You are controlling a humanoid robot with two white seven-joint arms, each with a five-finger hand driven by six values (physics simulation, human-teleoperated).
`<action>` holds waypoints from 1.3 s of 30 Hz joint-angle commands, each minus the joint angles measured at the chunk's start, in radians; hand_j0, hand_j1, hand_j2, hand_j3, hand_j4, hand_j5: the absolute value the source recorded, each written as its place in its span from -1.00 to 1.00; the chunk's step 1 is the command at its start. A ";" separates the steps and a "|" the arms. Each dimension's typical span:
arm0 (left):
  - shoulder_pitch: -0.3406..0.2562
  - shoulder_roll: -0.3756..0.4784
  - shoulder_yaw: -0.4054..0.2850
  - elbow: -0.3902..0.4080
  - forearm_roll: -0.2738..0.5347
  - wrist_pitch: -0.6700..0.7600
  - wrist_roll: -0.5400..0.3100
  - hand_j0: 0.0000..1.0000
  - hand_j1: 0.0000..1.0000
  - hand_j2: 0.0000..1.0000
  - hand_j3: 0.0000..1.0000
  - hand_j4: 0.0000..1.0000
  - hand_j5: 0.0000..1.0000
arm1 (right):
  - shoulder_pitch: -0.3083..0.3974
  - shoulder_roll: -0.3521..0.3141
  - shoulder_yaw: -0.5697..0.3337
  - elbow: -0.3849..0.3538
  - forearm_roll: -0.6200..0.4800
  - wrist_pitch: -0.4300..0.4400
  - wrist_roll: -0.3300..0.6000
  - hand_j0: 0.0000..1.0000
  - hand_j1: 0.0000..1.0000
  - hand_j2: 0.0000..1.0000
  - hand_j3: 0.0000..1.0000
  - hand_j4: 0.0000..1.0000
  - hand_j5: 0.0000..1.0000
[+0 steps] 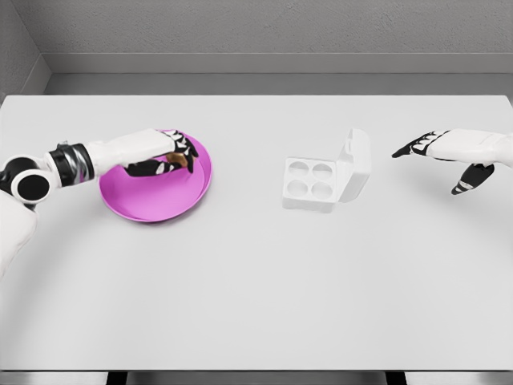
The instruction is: Pack egg into the box and close the box lid
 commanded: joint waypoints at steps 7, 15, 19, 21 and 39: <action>-0.002 -0.003 0.001 -0.069 0.047 0.004 0.000 -0.16 -0.16 -0.16 -0.16 -0.16 -0.16 | 0.000 -0.003 -0.001 0.000 -0.005 0.003 0.000 1.00 1.00 1.00 1.00 1.00 1.00; -0.003 -0.048 -0.006 -0.083 0.036 0.004 0.000 -0.16 -0.16 -0.16 -0.16 -0.16 -0.16 | 0.000 -0.003 -0.001 0.000 -0.005 0.003 0.000 1.00 1.00 1.00 1.00 1.00 1.00; -0.003 -0.073 -0.008 -0.083 0.033 0.004 0.000 -0.16 -0.16 -0.16 -0.16 -0.16 -0.16 | 0.000 -0.003 -0.001 0.000 -0.005 0.003 0.000 1.00 1.00 1.00 1.00 1.00 1.00; -0.011 -0.077 -0.010 -0.083 0.032 0.004 0.000 -0.16 -0.16 -0.16 -0.16 -0.16 -0.16 | 0.000 -0.003 -0.001 0.000 -0.005 0.003 0.000 1.00 1.00 1.00 1.00 1.00 1.00; -0.015 -0.189 -0.034 -0.083 -0.030 0.004 0.000 -0.16 -0.16 -0.16 -0.16 -0.16 -0.16 | 0.000 -0.003 -0.001 0.000 -0.005 0.003 0.000 1.00 1.00 1.00 1.00 1.00 1.00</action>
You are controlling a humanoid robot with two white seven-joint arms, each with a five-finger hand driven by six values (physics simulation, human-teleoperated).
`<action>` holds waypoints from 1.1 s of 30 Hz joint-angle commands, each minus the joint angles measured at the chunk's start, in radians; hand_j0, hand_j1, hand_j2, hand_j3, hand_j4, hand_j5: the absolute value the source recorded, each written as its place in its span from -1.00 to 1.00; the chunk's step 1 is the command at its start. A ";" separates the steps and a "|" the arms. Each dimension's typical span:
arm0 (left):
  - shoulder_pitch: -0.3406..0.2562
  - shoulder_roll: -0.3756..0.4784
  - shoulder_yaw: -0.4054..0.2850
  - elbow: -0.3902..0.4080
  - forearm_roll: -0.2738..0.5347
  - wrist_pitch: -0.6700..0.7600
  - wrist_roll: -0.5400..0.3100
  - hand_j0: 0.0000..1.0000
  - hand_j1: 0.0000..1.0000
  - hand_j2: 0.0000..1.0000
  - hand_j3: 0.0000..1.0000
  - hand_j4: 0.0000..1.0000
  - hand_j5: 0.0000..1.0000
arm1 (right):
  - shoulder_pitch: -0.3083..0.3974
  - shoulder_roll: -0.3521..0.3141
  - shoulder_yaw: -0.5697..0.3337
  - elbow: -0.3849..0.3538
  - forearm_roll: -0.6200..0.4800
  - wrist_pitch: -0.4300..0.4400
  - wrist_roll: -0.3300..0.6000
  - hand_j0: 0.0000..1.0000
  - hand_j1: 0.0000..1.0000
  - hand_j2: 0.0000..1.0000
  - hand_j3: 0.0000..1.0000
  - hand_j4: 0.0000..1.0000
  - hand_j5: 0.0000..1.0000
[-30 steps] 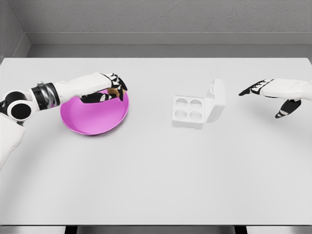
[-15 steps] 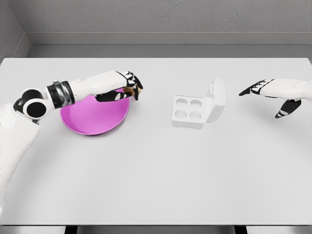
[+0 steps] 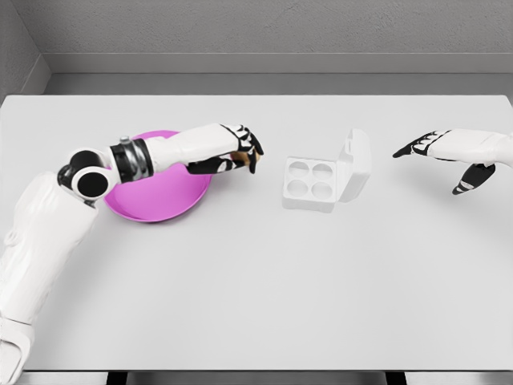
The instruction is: Pack egg into the box and close the box lid
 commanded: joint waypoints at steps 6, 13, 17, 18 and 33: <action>-0.011 -0.053 -0.029 0.000 -0.005 0.004 0.001 -0.17 -0.17 -0.17 -0.17 -0.17 -0.17 | 0.000 -0.001 -0.001 0.001 -0.005 0.003 0.000 1.00 1.00 1.00 1.00 1.00 1.00; -0.014 -0.090 -0.044 0.000 -0.005 0.004 0.001 -0.17 -0.17 -0.17 -0.17 -0.17 -0.17 | 0.000 -0.001 -0.001 0.001 -0.005 0.003 0.000 1.00 1.00 1.00 1.00 1.00 1.00; -0.014 -0.123 -0.044 0.000 -0.005 0.004 0.001 -0.17 -0.17 -0.17 -0.17 -0.17 -0.17 | 0.000 -0.001 -0.001 0.006 -0.005 0.003 0.000 1.00 1.00 1.00 1.00 1.00 1.00; -0.014 -0.137 -0.044 0.001 -0.005 0.004 0.001 -0.18 -0.18 -0.18 -0.18 -0.18 -0.18 | 0.000 -0.001 -0.001 0.006 -0.005 0.003 0.000 1.00 1.00 1.00 1.00 1.00 1.00; -0.021 -0.192 -0.035 0.095 0.042 0.004 0.001 -0.20 -0.20 -0.20 -0.20 -0.20 -0.20 | 0.000 -0.001 0.001 0.006 -0.005 0.003 0.000 1.00 1.00 1.00 1.00 1.00 1.00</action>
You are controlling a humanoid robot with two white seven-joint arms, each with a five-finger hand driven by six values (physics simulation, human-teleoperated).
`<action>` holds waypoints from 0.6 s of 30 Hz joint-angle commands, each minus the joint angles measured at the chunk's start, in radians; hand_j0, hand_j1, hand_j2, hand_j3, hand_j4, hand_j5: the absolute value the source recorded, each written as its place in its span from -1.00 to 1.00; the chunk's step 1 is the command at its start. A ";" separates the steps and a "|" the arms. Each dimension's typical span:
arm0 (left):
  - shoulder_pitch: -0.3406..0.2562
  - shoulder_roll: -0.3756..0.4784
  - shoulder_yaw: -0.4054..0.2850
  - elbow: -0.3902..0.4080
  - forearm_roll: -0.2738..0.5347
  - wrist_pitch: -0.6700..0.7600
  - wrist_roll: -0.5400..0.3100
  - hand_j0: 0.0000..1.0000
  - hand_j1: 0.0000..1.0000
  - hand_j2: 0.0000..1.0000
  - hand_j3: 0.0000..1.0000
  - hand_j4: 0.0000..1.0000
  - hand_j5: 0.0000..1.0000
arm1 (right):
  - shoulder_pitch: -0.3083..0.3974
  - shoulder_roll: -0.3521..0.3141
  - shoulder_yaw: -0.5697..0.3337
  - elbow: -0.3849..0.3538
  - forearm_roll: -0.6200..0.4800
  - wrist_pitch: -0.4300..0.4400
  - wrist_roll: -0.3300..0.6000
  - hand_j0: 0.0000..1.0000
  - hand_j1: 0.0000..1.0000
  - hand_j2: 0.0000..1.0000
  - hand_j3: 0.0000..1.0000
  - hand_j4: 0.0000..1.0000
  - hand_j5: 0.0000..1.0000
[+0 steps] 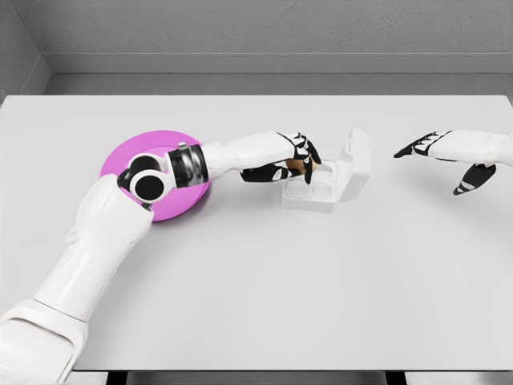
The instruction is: Pack egg into the box and close the box lid
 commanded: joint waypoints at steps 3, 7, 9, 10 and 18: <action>0.000 -0.022 0.003 0.042 0.065 0.004 0.001 -0.20 -0.20 -0.20 -0.20 -0.20 -0.20 | 0.000 -0.001 -0.001 0.002 -0.005 0.003 0.000 1.00 1.00 1.00 1.00 1.00 1.00; 0.000 -0.030 -0.002 0.066 0.093 0.004 0.001 -0.23 -0.23 -0.23 -0.23 -0.23 -0.23 | 0.000 -0.001 -0.002 0.005 -0.005 0.003 0.000 1.00 1.00 1.00 1.00 1.00 1.00; 0.002 -0.030 -0.002 0.079 0.095 0.004 0.001 -0.26 -0.26 -0.26 -0.26 -0.26 -0.26 | 0.000 0.001 -0.002 0.003 -0.005 0.003 0.000 1.00 1.00 1.00 1.00 1.00 1.00; 0.002 -0.030 -0.003 0.080 0.095 0.004 0.001 -0.26 -0.26 -0.26 -0.26 -0.26 -0.26 | 0.002 0.001 -0.002 0.000 -0.005 0.003 0.000 1.00 1.00 1.00 1.00 1.00 1.00; 0.000 -0.054 0.004 0.132 0.122 0.004 0.001 -0.32 -0.32 -0.32 -0.32 -0.32 -0.32 | 0.002 0.004 -0.002 0.002 -0.005 0.003 0.000 1.00 1.00 1.00 1.00 1.00 1.00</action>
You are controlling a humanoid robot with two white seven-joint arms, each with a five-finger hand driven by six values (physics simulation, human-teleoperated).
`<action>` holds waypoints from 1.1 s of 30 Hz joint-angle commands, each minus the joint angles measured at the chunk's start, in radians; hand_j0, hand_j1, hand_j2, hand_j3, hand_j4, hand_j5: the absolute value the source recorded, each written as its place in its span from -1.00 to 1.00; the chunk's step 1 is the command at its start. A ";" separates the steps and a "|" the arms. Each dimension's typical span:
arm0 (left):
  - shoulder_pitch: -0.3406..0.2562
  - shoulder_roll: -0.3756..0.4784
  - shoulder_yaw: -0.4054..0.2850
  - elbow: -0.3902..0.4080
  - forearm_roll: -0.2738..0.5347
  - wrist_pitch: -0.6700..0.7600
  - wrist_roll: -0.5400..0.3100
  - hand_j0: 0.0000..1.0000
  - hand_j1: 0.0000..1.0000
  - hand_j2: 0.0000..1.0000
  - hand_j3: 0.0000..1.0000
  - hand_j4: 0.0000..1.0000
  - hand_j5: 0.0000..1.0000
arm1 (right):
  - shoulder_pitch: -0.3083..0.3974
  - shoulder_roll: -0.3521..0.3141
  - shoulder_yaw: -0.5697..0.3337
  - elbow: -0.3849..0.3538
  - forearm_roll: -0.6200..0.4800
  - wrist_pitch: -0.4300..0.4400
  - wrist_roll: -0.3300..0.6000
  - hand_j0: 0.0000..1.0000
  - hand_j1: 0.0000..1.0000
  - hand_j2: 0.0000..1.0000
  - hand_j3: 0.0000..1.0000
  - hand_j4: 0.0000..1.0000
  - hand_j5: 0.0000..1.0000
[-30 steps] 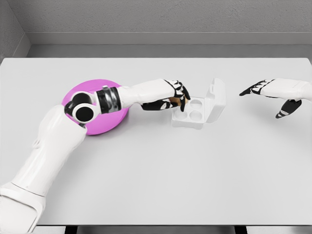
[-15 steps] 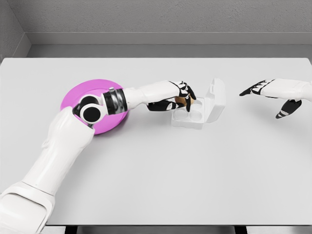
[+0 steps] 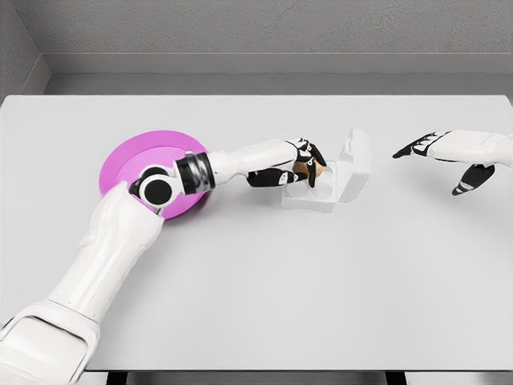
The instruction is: Pack egg into the box and close the box lid
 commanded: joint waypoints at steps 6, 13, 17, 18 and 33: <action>0.000 -0.013 0.003 0.015 0.097 0.004 0.001 -0.34 -0.34 -0.34 -0.34 -0.34 -0.34 | 0.000 -0.001 -0.001 -0.003 -0.005 0.003 0.000 1.00 1.00 1.00 1.00 1.00 1.00; -0.009 -0.008 0.000 0.094 0.217 0.004 0.006 -0.34 -0.34 -0.34 -0.34 -0.34 -0.34 | 0.000 -0.004 -0.001 -0.006 -0.005 0.003 0.000 1.00 1.00 1.00 1.00 1.00 1.00; 0.000 -0.005 -0.001 0.094 0.237 0.004 0.004 -0.34 -0.34 -0.34 -0.34 -0.34 -0.34 | 0.000 -0.005 0.001 -0.008 -0.005 0.003 0.000 1.00 1.00 1.00 1.00 1.00 1.00; 0.002 -0.003 -0.001 0.094 0.237 0.004 0.004 -0.34 -0.34 -0.34 -0.34 -0.34 -0.34 | 0.000 -0.005 -0.001 -0.008 -0.005 0.003 0.000 1.00 1.00 1.00 1.00 1.00 1.00; 0.026 -0.028 -0.006 0.127 0.275 0.004 0.001 -0.34 -0.34 -0.34 -0.34 -0.34 -0.34 | -0.002 -0.007 0.001 -0.008 -0.005 0.003 0.000 1.00 1.00 1.00 1.00 1.00 1.00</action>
